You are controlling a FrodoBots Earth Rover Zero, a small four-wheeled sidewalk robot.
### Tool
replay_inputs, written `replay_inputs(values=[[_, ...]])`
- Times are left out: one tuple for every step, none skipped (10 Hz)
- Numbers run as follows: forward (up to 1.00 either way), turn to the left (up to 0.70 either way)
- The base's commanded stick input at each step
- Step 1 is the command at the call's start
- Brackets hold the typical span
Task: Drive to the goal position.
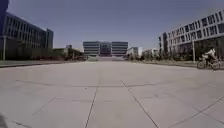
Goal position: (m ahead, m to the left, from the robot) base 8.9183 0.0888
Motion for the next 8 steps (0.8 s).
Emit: replay_inputs(values=[[1.00,0.00],[1.00,0.00],[1.00,0.00],[1.00,0.00],[1.00,0.00],[1.00,0.00],[1.00,0.00],[1.00,0.00]])
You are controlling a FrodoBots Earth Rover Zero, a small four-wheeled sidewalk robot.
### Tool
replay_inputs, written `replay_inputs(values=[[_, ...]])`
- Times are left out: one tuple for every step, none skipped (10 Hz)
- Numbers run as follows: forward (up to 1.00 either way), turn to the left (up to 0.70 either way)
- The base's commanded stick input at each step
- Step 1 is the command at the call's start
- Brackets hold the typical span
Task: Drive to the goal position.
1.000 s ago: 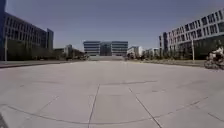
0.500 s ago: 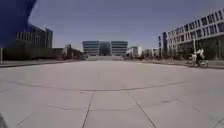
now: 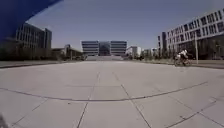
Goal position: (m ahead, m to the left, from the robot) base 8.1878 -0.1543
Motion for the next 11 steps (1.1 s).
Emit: replay_inputs(values=[[1.00,0.00],[1.00,0.00],[1.00,0.00],[1.00,0.00],[1.00,0.00],[1.00,0.00],[1.00,0.00],[1.00,0.00],[1.00,0.00],[1.00,0.25],[1.00,0.40]])
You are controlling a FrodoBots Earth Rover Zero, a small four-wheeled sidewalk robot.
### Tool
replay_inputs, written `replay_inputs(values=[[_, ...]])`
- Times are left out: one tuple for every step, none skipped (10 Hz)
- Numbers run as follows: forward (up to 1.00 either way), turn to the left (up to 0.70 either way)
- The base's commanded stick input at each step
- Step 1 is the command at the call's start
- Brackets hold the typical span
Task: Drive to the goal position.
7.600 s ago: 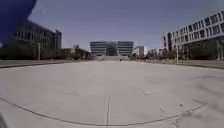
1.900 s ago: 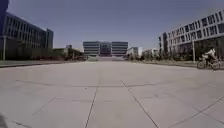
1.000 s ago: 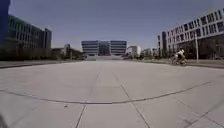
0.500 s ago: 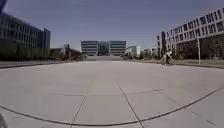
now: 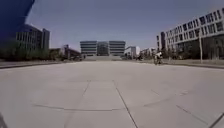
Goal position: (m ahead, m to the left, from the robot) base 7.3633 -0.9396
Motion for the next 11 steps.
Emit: replay_inputs(values=[[1.00,0.40],[1.00,0.00],[1.00,0.00],[1.00,0.20],[1.00,0.39],[1.00,0.00],[1.00,0.00],[1.00,0.00],[1.00,0.00],[1.00,0.00],[1.00,0.00]])
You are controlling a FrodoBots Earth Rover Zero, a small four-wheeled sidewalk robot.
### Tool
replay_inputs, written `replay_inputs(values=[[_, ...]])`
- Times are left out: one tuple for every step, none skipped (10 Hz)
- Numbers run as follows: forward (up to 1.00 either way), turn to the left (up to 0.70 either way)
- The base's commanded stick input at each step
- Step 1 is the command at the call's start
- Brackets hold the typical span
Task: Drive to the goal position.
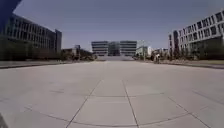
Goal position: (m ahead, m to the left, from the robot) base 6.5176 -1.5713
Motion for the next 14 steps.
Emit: replay_inputs(values=[[1.00,0.00],[1.00,0.00],[1.00,0.00],[1.00,0.00],[1.00,0.00],[1.00,0.00],[1.00,0.00],[1.00,0.00],[1.00,0.00],[1.00,0.00],[1.00,0.00],[1.00,0.00],[1.00,0.00],[1.00,0.00]])
